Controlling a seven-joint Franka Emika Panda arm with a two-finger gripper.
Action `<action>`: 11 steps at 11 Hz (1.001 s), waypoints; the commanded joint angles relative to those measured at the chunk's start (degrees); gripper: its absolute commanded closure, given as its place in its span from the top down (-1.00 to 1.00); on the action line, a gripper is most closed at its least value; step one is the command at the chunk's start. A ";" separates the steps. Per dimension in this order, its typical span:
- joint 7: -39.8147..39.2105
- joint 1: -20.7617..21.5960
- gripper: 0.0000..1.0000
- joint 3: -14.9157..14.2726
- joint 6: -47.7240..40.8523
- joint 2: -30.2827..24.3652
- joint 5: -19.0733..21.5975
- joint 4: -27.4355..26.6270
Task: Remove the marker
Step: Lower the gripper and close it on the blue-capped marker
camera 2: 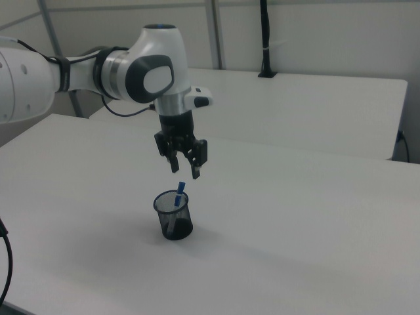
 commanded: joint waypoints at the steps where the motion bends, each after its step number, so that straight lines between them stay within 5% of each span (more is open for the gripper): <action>1: -0.57 0.64 0.20 0.26 2.51 1.70 -0.99 -1.12; 7: 1.10 3.27 0.17 0.44 3.30 3.46 -1.60 -2.17; 11: 1.10 3.80 -0.40 0.44 5.32 3.90 -1.95 -2.61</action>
